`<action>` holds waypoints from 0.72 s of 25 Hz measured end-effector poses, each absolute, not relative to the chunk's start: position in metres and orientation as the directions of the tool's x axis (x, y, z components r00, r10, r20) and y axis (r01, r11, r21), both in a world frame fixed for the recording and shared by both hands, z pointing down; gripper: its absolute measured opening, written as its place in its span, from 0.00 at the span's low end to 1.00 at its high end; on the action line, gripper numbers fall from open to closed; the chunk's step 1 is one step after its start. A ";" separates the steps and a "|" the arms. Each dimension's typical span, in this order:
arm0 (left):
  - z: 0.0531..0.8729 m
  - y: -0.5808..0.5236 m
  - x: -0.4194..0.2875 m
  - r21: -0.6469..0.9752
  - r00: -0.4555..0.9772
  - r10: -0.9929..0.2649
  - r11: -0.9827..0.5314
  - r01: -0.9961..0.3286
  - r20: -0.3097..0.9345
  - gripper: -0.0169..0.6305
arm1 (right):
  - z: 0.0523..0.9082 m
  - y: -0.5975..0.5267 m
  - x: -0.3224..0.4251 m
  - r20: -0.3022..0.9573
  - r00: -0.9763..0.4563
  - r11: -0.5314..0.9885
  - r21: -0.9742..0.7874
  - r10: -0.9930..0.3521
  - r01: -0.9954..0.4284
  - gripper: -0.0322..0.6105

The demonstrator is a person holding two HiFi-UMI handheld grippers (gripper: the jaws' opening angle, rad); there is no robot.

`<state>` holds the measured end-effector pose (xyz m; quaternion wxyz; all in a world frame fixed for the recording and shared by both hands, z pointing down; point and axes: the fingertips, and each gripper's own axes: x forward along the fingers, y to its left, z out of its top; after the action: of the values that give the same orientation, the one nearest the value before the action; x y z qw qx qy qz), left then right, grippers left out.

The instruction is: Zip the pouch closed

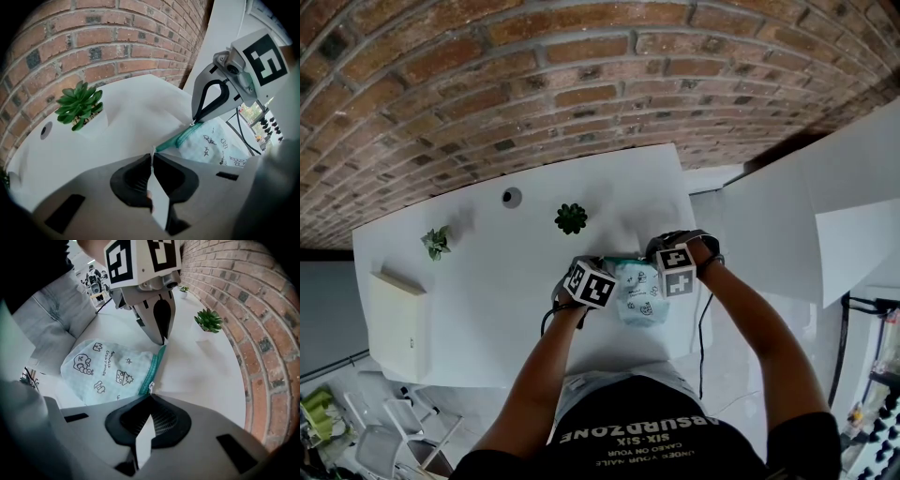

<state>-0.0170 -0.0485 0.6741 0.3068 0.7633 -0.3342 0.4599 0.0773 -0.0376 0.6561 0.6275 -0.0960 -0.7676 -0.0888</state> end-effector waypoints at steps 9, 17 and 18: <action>0.674 -0.048 -0.016 0.160 0.353 -0.228 -0.588 -0.793 0.907 0.06 | 0.656 -0.035 0.083 0.981 -0.194 0.964 0.024 0.029 0.265 0.05; 0.674 -0.049 -0.016 0.156 0.349 -0.229 -0.590 -0.792 0.909 0.06 | 0.655 -0.031 0.086 0.984 -0.176 0.945 0.047 0.011 0.324 0.05; 0.674 -0.049 -0.016 0.156 0.349 -0.229 -0.590 -0.792 0.909 0.06 | 0.655 -0.031 0.086 0.985 -0.175 0.944 0.048 0.010 0.327 0.05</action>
<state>-0.0158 -0.0486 0.6740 0.3050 0.7627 -0.3348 0.4617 0.0858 -0.0314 0.6550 0.6326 -0.1116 -0.7561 -0.1253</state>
